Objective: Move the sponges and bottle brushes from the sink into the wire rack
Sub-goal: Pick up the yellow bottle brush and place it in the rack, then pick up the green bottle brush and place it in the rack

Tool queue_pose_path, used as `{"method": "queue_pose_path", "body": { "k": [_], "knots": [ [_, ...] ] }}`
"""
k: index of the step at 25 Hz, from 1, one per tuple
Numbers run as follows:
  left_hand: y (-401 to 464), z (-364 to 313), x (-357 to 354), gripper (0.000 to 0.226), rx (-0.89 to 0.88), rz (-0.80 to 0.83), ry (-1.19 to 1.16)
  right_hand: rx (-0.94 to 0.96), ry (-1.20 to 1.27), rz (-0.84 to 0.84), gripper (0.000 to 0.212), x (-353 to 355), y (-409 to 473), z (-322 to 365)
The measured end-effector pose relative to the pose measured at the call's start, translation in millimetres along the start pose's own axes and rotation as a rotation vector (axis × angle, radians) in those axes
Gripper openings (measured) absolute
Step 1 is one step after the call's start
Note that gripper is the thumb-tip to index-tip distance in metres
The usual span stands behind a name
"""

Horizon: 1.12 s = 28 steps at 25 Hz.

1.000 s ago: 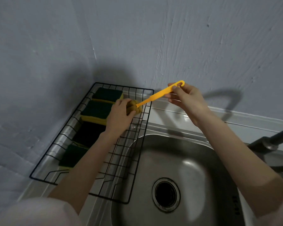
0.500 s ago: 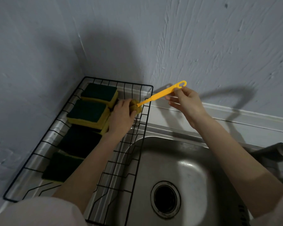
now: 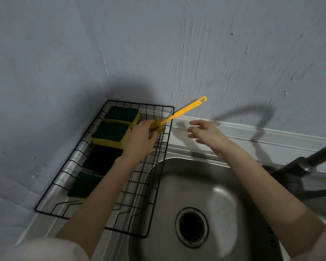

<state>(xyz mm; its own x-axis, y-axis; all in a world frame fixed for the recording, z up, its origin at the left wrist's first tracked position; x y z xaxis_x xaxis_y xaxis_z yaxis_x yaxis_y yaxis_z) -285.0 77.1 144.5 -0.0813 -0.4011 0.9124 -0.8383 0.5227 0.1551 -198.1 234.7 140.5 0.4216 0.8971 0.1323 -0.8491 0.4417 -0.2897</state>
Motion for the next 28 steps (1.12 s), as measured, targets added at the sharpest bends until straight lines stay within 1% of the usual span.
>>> {"method": "queue_pose_path", "body": {
  "k": [2,4,6,8,12,16,22,28],
  "knots": [
    [-15,-9,12,0.035,-0.042,0.024,0.047,0.044,-0.181,0.024,0.038,0,-18,2],
    [-32,-19,18,0.030,-0.083,0.086,0.099,0.057,-0.364,0.079,0.039,-1,-38,-2],
    [-51,-28,24,0.032,-0.111,0.143,0.162,0.066,-0.535,0.144,0.040,-1,-62,-5],
    [-68,-37,30,0.035,-0.131,0.171,0.197,0.091,-0.635,0.162,0.039,4,-84,-6],
    [-107,-60,40,0.033,-0.191,0.219,0.223,0.110,-0.665,0.135,0.038,21,-128,-18],
    [-153,-82,31,0.033,-0.233,0.271,0.260,0.113,-0.685,0.155,0.038,36,-172,-46],
    [-204,-122,-8,0.032,-0.264,0.396,0.255,0.023,-0.623,0.144,0.039,81,-214,-96],
    [-220,-189,-52,0.027,-0.235,0.412,0.165,0.025,-0.569,0.063,0.035,156,-231,-125]
  ]
}}
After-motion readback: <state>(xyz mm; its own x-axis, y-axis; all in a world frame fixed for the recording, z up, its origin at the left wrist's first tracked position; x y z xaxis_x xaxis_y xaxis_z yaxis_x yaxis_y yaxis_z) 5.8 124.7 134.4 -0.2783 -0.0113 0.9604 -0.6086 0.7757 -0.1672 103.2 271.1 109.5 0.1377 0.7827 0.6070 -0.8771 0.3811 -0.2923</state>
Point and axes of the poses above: each hand's wrist, its own y-axis towards the middle knuckle, its own x-axis out of the back of the hand, z = x × y, the point moved 8 cm from there along y, towards the middle knuckle, and after that the axes turned 14 degrees about y, right-handed, at the moved point
